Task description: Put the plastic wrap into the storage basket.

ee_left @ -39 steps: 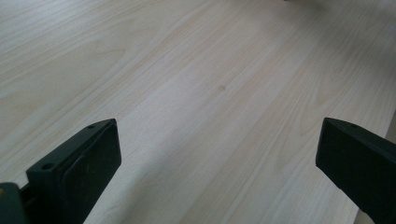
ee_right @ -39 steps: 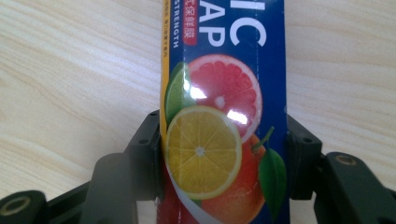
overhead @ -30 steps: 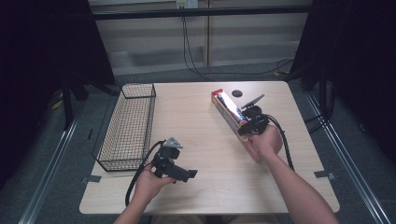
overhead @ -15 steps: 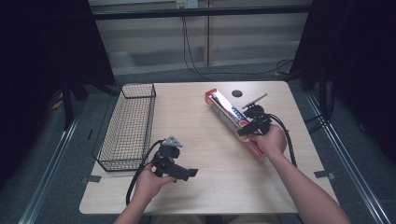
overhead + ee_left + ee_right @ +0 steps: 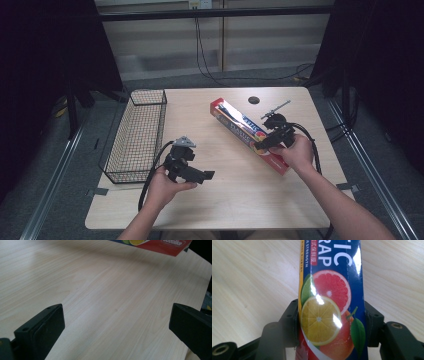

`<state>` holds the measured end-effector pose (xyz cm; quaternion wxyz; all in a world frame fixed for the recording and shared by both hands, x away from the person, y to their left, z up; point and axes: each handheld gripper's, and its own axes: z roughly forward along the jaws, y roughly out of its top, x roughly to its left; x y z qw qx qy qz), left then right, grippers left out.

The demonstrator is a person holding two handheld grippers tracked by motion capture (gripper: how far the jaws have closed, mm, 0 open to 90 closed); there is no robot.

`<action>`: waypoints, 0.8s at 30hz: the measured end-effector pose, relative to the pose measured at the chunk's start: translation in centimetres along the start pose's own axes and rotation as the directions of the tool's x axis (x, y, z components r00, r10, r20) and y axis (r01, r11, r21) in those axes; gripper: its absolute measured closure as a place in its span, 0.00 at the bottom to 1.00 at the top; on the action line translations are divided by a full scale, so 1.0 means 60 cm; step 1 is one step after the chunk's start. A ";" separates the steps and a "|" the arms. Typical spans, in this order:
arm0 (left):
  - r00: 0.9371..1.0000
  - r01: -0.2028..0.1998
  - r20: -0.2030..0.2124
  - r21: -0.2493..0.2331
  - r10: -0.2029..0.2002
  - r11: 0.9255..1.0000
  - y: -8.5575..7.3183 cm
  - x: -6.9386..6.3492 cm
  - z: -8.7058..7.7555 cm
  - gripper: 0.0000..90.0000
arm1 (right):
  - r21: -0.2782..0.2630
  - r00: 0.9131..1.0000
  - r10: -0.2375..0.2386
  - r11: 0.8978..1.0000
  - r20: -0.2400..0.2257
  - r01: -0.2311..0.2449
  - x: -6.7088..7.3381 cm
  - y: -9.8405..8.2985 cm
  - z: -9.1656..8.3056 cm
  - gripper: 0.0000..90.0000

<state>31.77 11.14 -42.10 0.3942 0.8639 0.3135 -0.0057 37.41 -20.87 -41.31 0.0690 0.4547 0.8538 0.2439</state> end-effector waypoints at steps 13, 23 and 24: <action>0.995 -0.099 -0.017 0.026 0.100 0.995 0.056 -0.006 -0.007 0.03 | -0.013 0.993 -0.104 0.995 -0.050 0.103 0.033 0.001 -0.027 0.49; 0.974 -0.223 -0.025 0.086 0.226 0.971 0.109 -0.008 -0.014 0.09 | -0.012 0.978 -0.183 0.983 -0.103 0.182 0.046 -0.007 -0.034 0.49; 0.973 -0.226 -0.021 0.095 0.229 0.969 0.113 -0.008 -0.013 0.09 | -0.013 0.977 -0.188 0.982 -0.101 0.188 0.048 -0.007 -0.034 0.49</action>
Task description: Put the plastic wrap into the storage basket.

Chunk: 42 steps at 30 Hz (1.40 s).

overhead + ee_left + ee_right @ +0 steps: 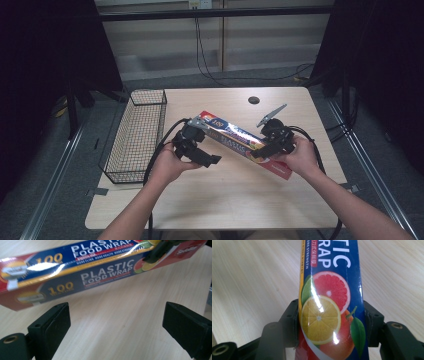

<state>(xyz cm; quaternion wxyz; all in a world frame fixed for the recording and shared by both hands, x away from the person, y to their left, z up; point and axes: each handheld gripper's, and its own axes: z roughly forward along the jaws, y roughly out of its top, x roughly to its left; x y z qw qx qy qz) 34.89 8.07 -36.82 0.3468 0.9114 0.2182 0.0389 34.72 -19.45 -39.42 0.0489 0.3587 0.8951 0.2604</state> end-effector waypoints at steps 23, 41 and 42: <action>0.985 -0.171 0.048 0.077 0.168 0.982 0.074 0.012 0.019 0.11 | -0.003 0.996 -0.076 0.997 -0.055 0.076 0.027 -0.001 -0.006 0.49; 0.941 -0.334 0.129 0.213 0.312 0.918 0.097 0.017 0.083 0.06 | -0.003 0.979 -0.189 0.982 -0.075 0.189 0.046 0.008 -0.010 0.49; 0.941 -0.334 0.139 0.212 0.310 0.918 0.097 0.018 0.084 0.06 | -0.003 0.978 -0.198 0.980 -0.071 0.199 0.046 0.007 -0.010 0.49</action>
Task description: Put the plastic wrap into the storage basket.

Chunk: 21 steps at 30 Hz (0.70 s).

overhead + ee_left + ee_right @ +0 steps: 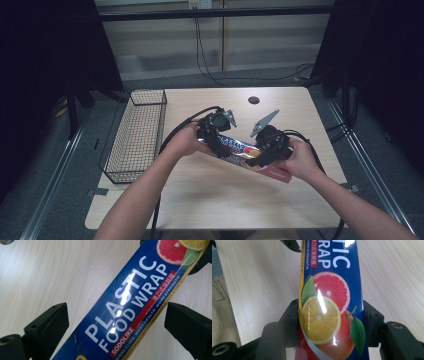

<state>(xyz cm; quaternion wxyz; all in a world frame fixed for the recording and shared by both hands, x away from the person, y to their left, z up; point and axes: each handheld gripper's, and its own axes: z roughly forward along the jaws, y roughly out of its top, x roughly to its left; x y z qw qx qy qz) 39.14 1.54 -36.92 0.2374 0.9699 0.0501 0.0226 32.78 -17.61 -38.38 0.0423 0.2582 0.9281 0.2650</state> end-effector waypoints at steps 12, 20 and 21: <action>0.994 -0.097 0.066 0.093 0.091 0.991 -0.007 -0.012 0.012 0.24 | -0.001 0.997 -0.081 0.997 -0.018 0.081 0.008 0.006 -0.009 0.49; 0.986 -0.116 0.130 0.119 0.101 0.986 -0.010 -0.028 0.012 0.41 | 0.016 0.974 -0.219 0.975 -0.055 0.220 0.008 0.002 -0.005 0.49; 0.984 -0.136 0.130 0.131 0.119 0.982 -0.008 -0.028 0.010 0.41 | 0.021 0.972 -0.227 0.973 -0.059 0.229 0.008 0.003 -0.006 0.49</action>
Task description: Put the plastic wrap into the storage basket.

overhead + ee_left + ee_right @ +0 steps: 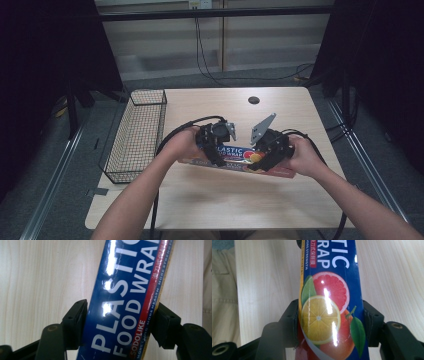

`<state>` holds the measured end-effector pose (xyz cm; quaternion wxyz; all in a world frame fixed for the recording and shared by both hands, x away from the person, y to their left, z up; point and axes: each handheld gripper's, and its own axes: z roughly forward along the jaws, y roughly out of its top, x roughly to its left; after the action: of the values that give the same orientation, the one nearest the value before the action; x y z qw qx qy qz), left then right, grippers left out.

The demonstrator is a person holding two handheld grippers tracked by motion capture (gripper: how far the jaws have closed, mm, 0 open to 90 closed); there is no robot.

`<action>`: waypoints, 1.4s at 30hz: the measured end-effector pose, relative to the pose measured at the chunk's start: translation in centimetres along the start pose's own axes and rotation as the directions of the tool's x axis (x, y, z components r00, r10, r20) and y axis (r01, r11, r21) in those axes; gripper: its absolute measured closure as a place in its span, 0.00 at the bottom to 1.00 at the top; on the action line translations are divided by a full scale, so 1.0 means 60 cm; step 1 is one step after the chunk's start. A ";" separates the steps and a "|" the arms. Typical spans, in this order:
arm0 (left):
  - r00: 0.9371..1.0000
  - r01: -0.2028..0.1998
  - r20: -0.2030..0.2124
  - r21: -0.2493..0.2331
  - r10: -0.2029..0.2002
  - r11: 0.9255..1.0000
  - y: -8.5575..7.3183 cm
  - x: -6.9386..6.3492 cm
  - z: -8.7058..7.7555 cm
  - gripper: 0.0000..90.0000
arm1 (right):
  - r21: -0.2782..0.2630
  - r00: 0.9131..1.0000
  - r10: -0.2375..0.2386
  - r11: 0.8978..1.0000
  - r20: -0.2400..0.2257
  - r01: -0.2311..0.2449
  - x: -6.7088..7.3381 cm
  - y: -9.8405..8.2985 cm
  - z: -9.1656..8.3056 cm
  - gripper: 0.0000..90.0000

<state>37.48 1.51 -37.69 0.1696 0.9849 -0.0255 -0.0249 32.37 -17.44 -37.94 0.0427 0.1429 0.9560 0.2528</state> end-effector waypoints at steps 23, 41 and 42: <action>0.998 -0.058 0.032 -0.027 0.058 0.998 0.015 -0.015 -0.001 0.46 | -0.050 0.997 -0.065 0.997 -0.046 0.063 -0.003 -0.001 -0.004 0.49; 1.000 -0.005 0.008 0.036 0.005 0.999 0.020 -0.032 -0.003 0.49 | -0.089 0.997 0.007 0.996 -0.075 -0.014 -0.037 -0.017 -0.024 0.17; 0.999 0.023 0.024 0.023 -0.023 0.999 0.017 -0.029 -0.004 0.49 | -0.096 0.997 0.022 0.995 -0.071 -0.029 -0.039 -0.019 -0.028 0.14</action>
<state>35.70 0.71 -37.06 0.1579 0.9866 -0.0164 -0.0384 34.08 -19.84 -37.03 0.0129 0.1439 0.9415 0.3044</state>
